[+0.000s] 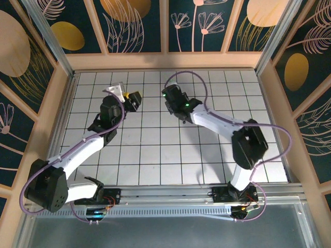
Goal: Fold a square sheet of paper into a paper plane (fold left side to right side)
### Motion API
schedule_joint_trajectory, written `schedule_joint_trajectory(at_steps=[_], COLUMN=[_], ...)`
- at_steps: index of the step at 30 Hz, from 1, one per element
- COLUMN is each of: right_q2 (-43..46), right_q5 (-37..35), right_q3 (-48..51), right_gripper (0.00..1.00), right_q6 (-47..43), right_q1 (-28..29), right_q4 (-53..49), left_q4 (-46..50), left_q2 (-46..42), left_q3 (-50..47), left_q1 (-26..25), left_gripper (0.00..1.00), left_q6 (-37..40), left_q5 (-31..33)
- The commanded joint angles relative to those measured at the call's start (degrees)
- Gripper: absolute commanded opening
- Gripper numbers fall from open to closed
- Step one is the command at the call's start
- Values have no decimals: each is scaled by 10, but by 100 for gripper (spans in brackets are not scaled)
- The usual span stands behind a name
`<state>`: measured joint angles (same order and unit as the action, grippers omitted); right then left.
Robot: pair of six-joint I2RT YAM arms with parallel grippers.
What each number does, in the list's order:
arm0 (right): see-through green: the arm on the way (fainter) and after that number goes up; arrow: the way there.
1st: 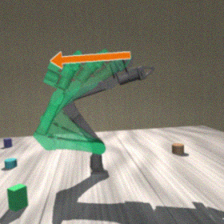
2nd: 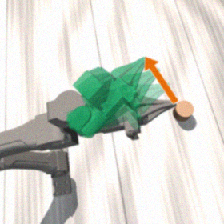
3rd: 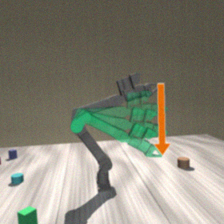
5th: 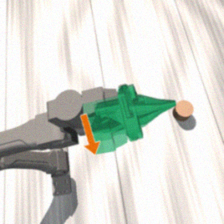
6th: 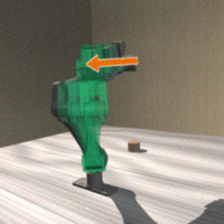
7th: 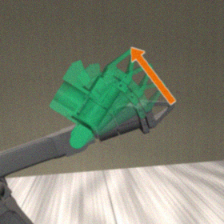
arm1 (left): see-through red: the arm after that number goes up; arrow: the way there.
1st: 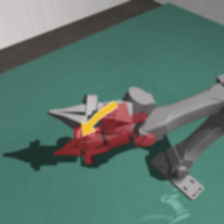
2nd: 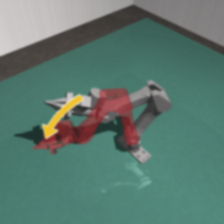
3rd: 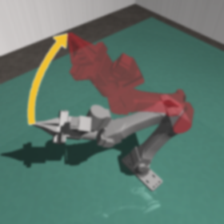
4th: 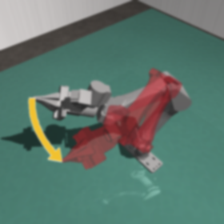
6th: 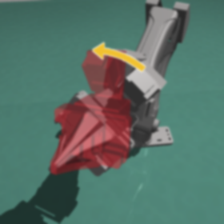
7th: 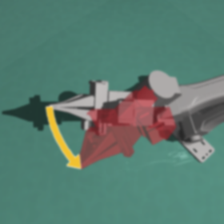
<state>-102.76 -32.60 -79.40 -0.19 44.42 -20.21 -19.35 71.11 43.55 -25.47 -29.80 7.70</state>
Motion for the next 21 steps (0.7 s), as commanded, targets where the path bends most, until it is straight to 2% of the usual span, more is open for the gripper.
schedule_joint_trajectory(at_steps=[1, 6, 10, 12, 16, 21], right_q2=[-64, -143, -186, -196, -194, -141], right_q5=[-161, -151, -108, -90, -49, 50], right_q3=[-36, -72, -105, -115, -113, -81], right_gripper=[1, 2, 8, 15, 39, 61], right_q6=[-31, -20, -4, 3, 23, 52], right_q1=[19, 24, 24, 25, 19, 0], right_q4=[-65, -86, -108, -117, -122, -102], left_q4=[17, 18, 9, 9, 5, -7], left_q2=[-27, -45, -38, -28, -7, 24], left_q3=[-22, -34, -28, -21, -5, 19], left_q1=[3, 3, 3, 4, 3, 3], left_gripper=[56, 56, 56, 56, 54, 57], left_q6=[-5, -5, -5, -6, -15, -40], left_q5=[100, 122, 93, 78, 36, -24])
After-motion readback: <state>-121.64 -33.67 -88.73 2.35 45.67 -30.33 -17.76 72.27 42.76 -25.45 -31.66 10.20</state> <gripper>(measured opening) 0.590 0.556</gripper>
